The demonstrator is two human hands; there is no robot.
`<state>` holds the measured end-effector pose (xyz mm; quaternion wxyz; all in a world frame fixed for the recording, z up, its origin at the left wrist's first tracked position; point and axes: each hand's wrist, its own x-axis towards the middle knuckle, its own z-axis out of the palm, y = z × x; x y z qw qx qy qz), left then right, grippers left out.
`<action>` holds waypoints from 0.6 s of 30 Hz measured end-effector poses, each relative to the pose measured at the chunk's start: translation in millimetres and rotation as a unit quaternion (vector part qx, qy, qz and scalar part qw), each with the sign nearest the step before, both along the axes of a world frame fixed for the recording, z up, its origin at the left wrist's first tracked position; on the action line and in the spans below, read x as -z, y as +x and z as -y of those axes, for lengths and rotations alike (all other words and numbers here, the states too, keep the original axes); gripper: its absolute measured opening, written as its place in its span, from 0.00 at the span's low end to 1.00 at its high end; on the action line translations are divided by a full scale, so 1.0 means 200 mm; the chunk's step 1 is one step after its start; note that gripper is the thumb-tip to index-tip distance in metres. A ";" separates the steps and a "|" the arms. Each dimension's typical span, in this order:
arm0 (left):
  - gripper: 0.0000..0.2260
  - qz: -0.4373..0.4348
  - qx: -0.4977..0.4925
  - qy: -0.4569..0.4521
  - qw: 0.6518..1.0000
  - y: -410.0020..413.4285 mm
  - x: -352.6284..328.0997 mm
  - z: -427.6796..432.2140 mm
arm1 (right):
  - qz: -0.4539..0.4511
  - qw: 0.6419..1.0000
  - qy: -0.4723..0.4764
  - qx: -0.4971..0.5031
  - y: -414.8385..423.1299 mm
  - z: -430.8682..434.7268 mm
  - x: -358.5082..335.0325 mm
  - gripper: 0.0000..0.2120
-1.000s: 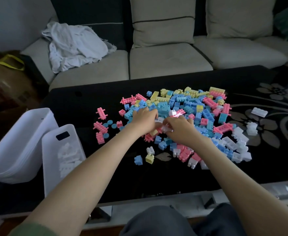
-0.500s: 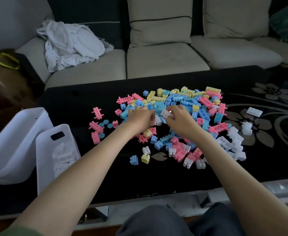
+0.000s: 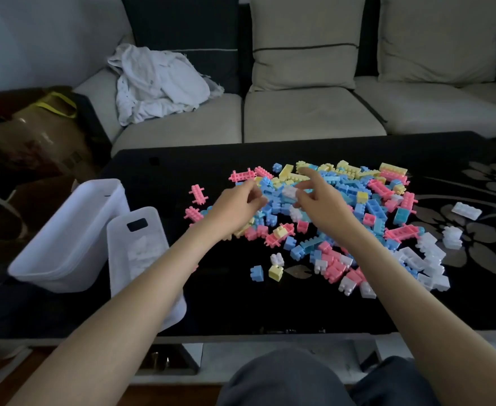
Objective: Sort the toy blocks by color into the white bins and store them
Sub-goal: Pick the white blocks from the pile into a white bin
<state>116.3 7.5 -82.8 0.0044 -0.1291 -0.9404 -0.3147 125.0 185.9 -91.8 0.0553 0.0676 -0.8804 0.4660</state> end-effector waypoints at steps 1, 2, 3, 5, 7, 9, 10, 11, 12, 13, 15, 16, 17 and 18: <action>0.08 -0.002 -0.013 0.010 1.000 0.03 -0.03 0.05 | 0.001 1.000 -0.011 -0.010 0.01 0.04 -0.03 0.21; 0.07 -0.004 -0.027 0.018 0.999 0.06 -0.05 0.10 | 0.002 1.000 -0.017 -0.025 0.02 0.08 -0.05 0.21; 0.06 -0.008 -0.043 0.019 0.999 0.09 -0.08 0.15 | 0.001 0.999 -0.018 -0.041 0.02 0.12 -0.07 0.20; 0.07 -0.036 -0.083 0.003 0.996 0.15 -0.14 0.28 | -0.010 0.997 -0.018 -0.078 0.05 0.24 -0.10 0.17; 0.08 -0.060 -0.124 -0.031 0.990 0.22 -0.19 0.43 | -0.021 0.992 -0.024 -0.121 0.10 0.37 -0.12 0.15; 0.09 -0.041 -0.159 -0.056 0.985 0.28 -0.21 0.57 | -0.027 0.984 -0.011 -0.174 0.15 0.52 -0.12 0.15; 0.09 -0.017 -0.175 -0.067 0.982 0.30 -0.21 0.63 | -0.032 0.980 -0.003 -0.199 0.18 0.59 -0.11 0.15; 0.09 0.010 -0.191 -0.081 0.978 0.32 -0.20 0.68 | -0.032 0.974 0.005 -0.224 0.21 0.65 -0.10 0.16; 0.10 0.037 -0.202 -0.100 0.974 0.34 -0.19 0.72 | -0.027 0.968 0.016 -0.250 0.23 0.71 -0.08 0.17; 0.10 0.064 -0.211 -0.120 0.968 0.35 -0.18 0.74 | -0.013 0.960 0.030 -0.279 0.26 0.76 -0.07 0.19; 0.11 0.113 -0.212 -0.161 0.957 0.37 -0.16 0.74 | 0.008 0.947 0.060 -0.317 0.27 0.80 -0.03 0.24; 0.11 0.128 -0.205 -0.182 0.953 0.37 -0.16 0.73 | 0.006 0.946 0.070 -0.317 0.26 0.80 -0.02 0.25; 0.12 0.137 -0.192 -0.200 0.951 0.37 -0.16 0.71 | -0.002 0.949 0.075 -0.305 0.24 0.78 -0.02 0.25; 0.14 0.134 -0.177 -0.208 0.953 0.37 -0.16 0.70 | -0.014 0.955 0.078 -0.285 0.21 0.74 -0.02 0.23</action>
